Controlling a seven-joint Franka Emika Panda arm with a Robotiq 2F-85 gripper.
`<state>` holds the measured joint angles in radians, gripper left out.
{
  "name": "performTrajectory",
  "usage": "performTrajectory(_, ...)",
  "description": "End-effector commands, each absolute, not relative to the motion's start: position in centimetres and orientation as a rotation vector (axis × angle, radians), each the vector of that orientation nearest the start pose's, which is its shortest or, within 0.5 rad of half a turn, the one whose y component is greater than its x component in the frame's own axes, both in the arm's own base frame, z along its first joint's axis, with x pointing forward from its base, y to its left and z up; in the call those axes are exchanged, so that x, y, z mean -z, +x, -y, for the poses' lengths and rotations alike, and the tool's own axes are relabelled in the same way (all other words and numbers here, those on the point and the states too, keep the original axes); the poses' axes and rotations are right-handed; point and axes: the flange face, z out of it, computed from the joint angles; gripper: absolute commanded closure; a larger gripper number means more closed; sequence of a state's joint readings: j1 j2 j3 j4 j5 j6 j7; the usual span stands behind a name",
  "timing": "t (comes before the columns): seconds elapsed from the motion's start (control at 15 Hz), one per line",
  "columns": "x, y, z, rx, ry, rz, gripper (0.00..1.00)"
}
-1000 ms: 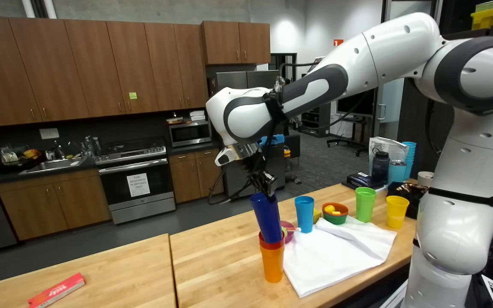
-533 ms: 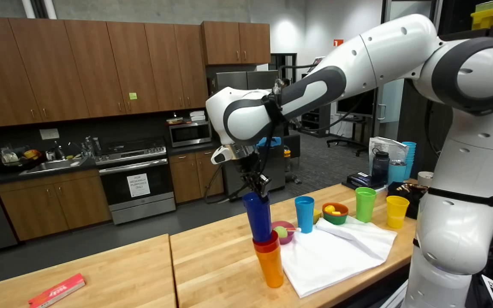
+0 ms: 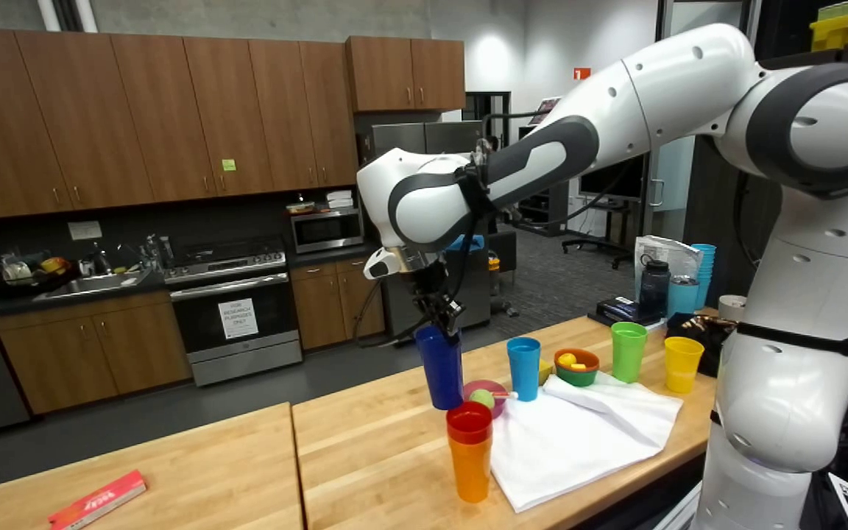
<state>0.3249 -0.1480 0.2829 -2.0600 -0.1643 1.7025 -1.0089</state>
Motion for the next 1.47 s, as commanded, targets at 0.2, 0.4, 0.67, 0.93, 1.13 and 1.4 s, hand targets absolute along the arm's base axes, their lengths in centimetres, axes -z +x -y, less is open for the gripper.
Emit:
performTrajectory(0.2,-50.6,39.1,-25.9,0.279,2.017,-2.107,0.99)
performTrajectory(0.4,-51.9,38.1,-25.5,0.269,2.021,-2.073,0.99)
performTrajectory(0.67,-53.0,36.8,-24.7,0.288,2.016,-2.023,0.99)
performTrajectory(0.93,-53.6,35.4,-24.0,0.327,2.008,-2.01,0.99)
performTrajectory(1.13,-53.7,34.0,-23.7,0.362,1.995,-2.016,0.99)
performTrajectory(1.4,-53.5,32.2,-23.7,0.468,1.961,-2.047,0.99)
